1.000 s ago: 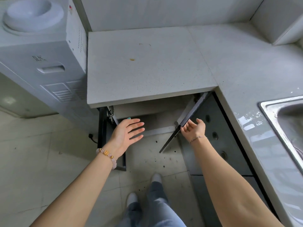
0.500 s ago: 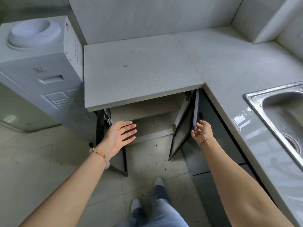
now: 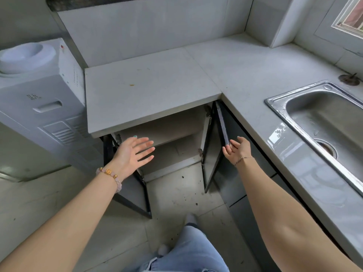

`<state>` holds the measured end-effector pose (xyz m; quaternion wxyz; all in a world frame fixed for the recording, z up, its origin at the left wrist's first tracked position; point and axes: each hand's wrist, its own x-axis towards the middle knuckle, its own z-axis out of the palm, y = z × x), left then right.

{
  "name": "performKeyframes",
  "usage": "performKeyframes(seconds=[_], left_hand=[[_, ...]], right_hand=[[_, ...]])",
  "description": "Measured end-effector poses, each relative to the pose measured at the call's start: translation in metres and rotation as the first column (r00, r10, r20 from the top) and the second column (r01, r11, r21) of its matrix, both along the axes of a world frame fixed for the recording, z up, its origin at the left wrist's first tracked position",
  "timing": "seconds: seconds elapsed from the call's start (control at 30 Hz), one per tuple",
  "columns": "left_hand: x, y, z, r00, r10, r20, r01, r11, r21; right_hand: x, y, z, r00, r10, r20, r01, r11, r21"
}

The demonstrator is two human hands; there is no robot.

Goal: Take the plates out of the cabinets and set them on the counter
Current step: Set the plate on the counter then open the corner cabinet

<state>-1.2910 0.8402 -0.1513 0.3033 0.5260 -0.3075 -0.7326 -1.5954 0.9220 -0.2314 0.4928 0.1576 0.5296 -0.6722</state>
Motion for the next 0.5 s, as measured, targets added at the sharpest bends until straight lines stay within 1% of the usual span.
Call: performKeyframes(seconds=[0.13, 0.27, 0.33, 0.43, 0.5], left_hand=[[0.0, 0.001, -0.001, 1.0, -0.01, -0.003, 0.01, 1.0, -0.011], [0.006, 0.0, 0.001, 1.0, 0.001, -0.002, -0.001, 1.0, -0.031], [0.011, -0.002, 0.004, 1.0, 0.007, -0.005, -0.007, 0.999, -0.038], [0.018, -0.006, 0.007, 1.0, 0.028, -0.01, -0.028, 0.999, -0.035], [0.023, -0.009, 0.008, 0.999, 0.049, -0.019, -0.049, 0.998, -0.026]], right_hand=[[0.0, 0.009, -0.001, 1.0, -0.005, 0.029, 0.007, 0.999, -0.053], [0.001, 0.009, 0.002, 1.0, -0.005, 0.014, 0.006, 0.999, -0.054], [0.004, 0.007, 0.003, 1.0, 0.007, -0.008, -0.007, 1.0, -0.027], [0.013, 0.0, 0.003, 0.997, 0.045, -0.06, -0.042, 0.997, 0.065], [0.021, -0.005, 0.003, 0.994, 0.085, -0.065, -0.079, 0.993, 0.092]])
